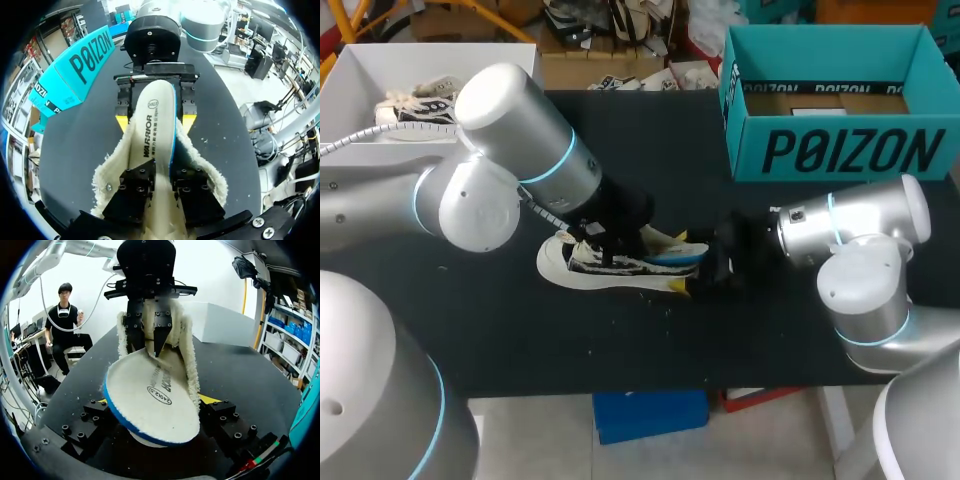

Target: Take the shoe out of the shoebox, open the shoe tongue, remove and reinsert the insole, then place the shoe into the shoebox

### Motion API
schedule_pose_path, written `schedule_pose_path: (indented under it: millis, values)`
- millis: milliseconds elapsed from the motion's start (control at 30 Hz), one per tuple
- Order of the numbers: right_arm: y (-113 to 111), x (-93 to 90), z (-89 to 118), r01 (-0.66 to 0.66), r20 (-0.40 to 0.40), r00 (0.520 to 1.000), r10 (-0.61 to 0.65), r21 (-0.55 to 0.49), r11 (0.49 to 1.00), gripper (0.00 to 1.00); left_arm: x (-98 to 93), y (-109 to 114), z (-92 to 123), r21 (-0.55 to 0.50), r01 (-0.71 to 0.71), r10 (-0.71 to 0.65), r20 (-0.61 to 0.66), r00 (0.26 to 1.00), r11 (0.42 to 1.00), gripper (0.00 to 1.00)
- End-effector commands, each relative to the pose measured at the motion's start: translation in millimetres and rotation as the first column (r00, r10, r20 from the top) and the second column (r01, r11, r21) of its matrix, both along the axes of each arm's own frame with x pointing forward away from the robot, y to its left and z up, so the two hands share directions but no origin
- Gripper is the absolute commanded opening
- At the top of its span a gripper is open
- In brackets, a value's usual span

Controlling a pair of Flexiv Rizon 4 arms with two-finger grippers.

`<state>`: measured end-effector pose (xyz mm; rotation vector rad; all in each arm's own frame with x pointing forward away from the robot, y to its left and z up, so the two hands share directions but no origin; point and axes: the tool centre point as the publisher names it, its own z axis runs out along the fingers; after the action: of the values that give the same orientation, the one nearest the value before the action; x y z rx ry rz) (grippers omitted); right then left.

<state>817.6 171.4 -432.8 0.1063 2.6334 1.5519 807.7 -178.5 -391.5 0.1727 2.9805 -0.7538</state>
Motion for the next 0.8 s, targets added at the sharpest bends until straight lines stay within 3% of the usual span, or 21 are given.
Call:
schedule_pose_path:
  millis: [33,367,800]
  values:
    - [-2,0.3,-2,0.0,-0.001,1.0,0.0,0.0,1.0,0.0,-10.3,-2,-4,-0.003,-0.002,0.002,0.055,0.999,1.0,0.39]
    - [-2,0.3,-2,0.0,-0.001,1.0,0.0,0.0,1.0,0.0,-9.9,-6,-12,0.02,-0.004,0.001,0.129,0.992,1.0,0.4]
    - [-2,0.3,-2,0.0,-0.001,1.0,0.0,0.0,1.0,0.0,-5.1,-41,-12,0.021,0.025,-0.029,0.193,0.981,0.999,0.4]
